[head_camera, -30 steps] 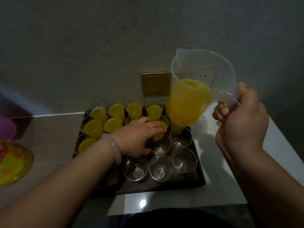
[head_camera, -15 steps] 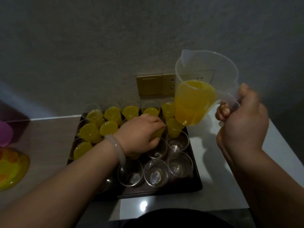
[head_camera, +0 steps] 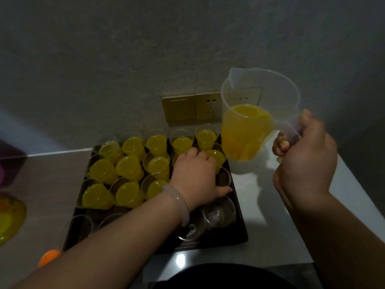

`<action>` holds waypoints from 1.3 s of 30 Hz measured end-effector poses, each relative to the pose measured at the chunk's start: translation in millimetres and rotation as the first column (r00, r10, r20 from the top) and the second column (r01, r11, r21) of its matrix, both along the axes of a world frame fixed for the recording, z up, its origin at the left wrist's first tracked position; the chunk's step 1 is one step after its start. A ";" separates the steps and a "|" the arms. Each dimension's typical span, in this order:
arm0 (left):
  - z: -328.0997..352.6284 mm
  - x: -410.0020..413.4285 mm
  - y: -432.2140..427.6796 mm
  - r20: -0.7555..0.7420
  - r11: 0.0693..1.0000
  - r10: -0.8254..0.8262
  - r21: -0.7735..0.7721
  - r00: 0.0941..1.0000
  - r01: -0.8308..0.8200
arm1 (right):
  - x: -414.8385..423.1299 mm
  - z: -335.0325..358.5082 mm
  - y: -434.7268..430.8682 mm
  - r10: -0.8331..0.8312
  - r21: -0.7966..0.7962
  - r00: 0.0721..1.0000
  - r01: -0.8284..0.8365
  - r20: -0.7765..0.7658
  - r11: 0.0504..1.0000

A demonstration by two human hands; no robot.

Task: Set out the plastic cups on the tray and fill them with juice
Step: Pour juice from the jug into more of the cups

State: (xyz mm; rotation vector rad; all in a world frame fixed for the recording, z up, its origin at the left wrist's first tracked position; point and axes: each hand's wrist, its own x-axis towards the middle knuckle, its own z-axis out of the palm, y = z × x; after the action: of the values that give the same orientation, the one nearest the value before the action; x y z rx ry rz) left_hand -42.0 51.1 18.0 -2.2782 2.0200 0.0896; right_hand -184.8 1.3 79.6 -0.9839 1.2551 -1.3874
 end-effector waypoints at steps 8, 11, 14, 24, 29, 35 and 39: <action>-0.1 -6.2 -3.5 -0.053 1.000 0.013 -0.008 0.999 -0.013 | -5.7 -2.7 -3.9 0.011 0.003 0.999 -0.011 0.050 1.000; -2.4 -10.5 -1.7 -0.061 0.999 0.004 -0.036 0.998 -0.006 | -8.3 -3.1 -4.4 0.020 -0.005 0.999 -0.020 0.034 1.000; -5.3 -14.0 0.2 -0.065 0.999 0.011 -0.039 0.998 -0.014 | -11.6 -4.4 -4.9 0.013 0.002 1.000 -0.013 0.022 1.000; -5.3 -18.5 4.6 -0.066 0.997 0.031 -0.071 0.997 -0.036 | -15.4 -4.0 0.0 0.007 -0.008 1.000 -0.007 -0.020 1.000; -5.4 -16.3 6.9 -0.085 0.997 0.039 -0.058 0.996 -0.044 | -17.6 -5.1 2.0 -0.014 -0.051 0.999 0.011 -0.052 0.999; 9.1 11.5 12.5 -0.135 0.962 -0.074 -0.269 0.988 0.035 | -19.3 -4.8 2.4 0.007 -0.048 0.998 -0.009 -0.055 0.999; 15.6 61.8 22.5 -0.141 0.954 -0.273 -0.170 0.952 0.249 | -18.5 -4.4 2.5 0.001 -0.043 0.999 -0.003 -0.039 0.999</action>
State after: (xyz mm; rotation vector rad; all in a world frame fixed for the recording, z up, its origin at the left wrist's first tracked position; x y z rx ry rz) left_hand 19.8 73.7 33.6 -2.1211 2.4744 0.1098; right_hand -203.2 3.8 75.2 -1.0462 1.2576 -1.4049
